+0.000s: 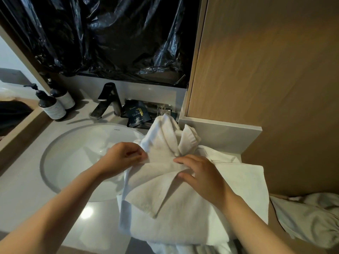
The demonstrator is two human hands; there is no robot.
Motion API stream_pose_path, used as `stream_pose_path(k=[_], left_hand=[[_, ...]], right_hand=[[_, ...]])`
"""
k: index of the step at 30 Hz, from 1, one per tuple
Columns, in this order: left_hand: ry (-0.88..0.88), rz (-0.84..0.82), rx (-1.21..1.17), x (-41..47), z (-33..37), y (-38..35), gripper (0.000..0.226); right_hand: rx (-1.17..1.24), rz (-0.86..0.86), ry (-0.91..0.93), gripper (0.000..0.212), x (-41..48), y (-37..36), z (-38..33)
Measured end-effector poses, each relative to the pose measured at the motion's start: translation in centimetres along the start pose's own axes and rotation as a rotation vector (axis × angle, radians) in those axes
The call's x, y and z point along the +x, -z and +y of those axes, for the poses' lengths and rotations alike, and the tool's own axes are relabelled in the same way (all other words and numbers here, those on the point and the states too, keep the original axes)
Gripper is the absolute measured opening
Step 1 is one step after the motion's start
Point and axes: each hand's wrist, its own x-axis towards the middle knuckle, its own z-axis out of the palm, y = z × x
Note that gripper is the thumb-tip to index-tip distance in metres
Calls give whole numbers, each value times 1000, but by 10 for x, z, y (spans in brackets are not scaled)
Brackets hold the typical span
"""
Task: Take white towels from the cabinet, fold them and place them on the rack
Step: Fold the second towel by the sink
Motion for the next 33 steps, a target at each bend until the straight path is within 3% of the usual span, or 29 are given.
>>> stream_pose_path(k=[3, 5, 9, 12, 16, 20, 24, 27, 30, 33], left_hand=[[64, -47, -97, 0, -1, 2, 17], [110, -100, -140, -1, 0, 4, 26], [155, -148, -170, -2, 4, 5, 40], [189, -147, -209, -3, 5, 4, 50], [237, -111, -278, -5, -1, 5, 66], [296, -144, -569, -6, -8, 5, 75], [290, -208, -681, -14, -11, 9, 109], [248, -181, -724, -17, -12, 7, 103], [190, -167, -811, -21, -6, 6, 71], [156, -127, -608, -25, -4, 6, 80]], right_hand=[[13, -8, 60, 34, 4, -4, -5], [61, 5, 44, 28, 8, -9, -8], [253, 38, -185, 17, 21, -15, -13], [185, 41, -264, 26, 31, -21, -19], [113, 16, -227, 36, 36, -27, -28], [208, -86, -182, 21, 35, -27, -29], [308, -86, -161, 18, 36, -26, -32], [347, -82, -157, 21, 38, -26, -36], [261, -88, -131, 28, 43, -31, -40], [253, -63, -146, 26, 49, -34, -42]])
